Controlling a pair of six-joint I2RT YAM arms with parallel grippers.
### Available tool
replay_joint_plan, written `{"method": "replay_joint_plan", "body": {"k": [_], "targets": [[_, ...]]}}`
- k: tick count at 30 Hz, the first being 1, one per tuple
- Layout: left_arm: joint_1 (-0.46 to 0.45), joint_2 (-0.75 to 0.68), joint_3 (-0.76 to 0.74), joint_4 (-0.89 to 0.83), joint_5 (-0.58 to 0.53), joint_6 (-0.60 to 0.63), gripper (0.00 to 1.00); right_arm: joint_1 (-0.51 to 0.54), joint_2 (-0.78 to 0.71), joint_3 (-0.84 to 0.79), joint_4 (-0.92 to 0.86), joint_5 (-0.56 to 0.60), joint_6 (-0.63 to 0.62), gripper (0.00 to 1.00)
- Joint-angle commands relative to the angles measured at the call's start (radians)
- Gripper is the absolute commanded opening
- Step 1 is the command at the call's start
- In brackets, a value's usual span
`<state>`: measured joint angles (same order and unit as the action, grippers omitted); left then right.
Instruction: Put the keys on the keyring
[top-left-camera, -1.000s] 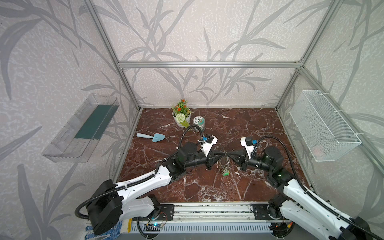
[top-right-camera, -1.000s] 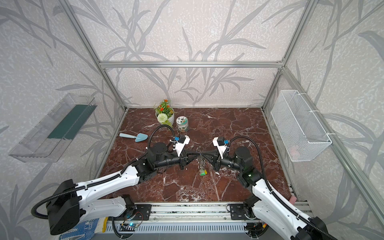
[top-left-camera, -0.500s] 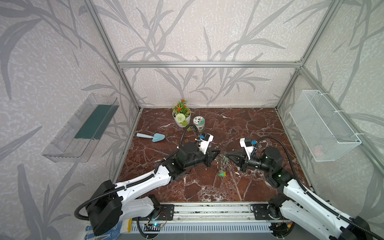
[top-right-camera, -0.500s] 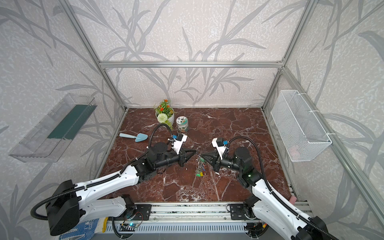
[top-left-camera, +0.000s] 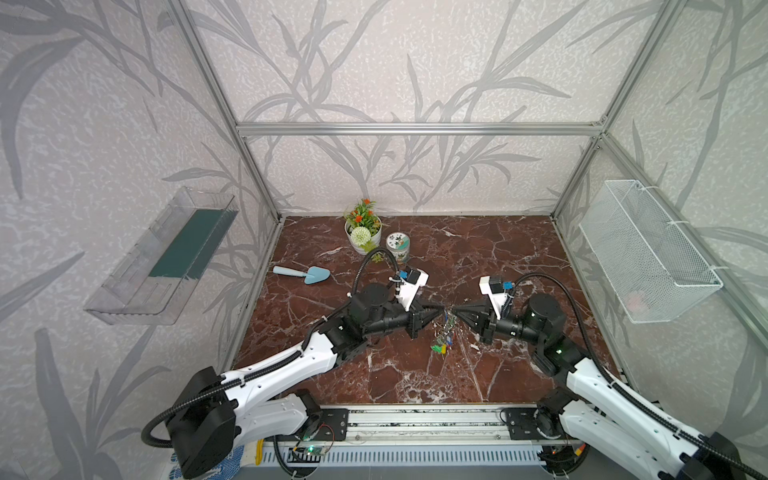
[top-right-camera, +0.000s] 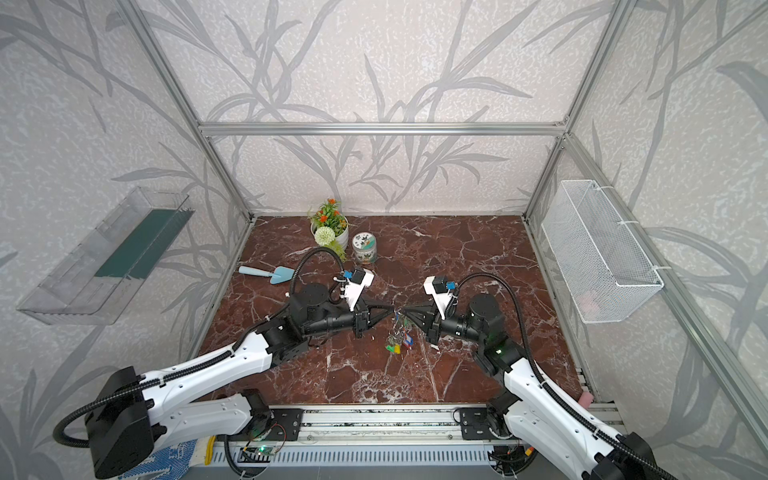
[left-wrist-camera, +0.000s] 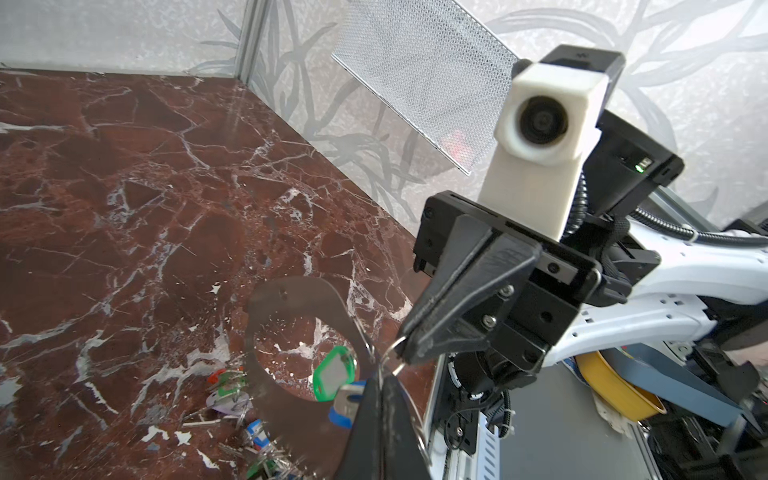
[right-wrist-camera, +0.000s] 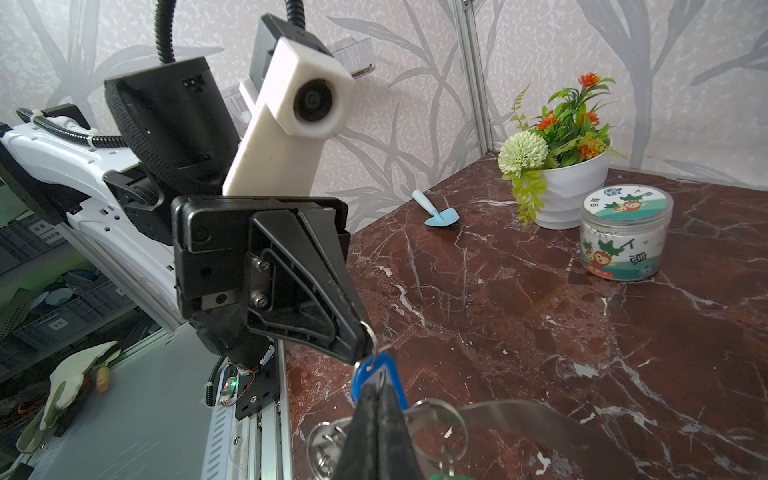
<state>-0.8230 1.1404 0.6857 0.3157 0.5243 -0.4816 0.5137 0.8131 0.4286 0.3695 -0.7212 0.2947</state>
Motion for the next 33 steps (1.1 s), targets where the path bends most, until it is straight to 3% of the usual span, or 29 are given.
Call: {"method": "replay_joint_plan", "body": {"k": [1, 13, 33], "targets": [[0.005, 0.006, 0.036, -0.011, 0.091, 0.007, 0.00, 0.004, -0.015, 0.006, 0.074, 0.003, -0.012, 0.00], [0.004, 0.041, 0.024, 0.104, 0.074, -0.072, 0.00, 0.011, -0.016, 0.007, 0.057, 0.004, -0.025, 0.00], [0.007, 0.041, 0.034, 0.059, -0.040, -0.106, 0.00, 0.017, -0.020, 0.006, 0.052, -0.001, -0.032, 0.00]]}}
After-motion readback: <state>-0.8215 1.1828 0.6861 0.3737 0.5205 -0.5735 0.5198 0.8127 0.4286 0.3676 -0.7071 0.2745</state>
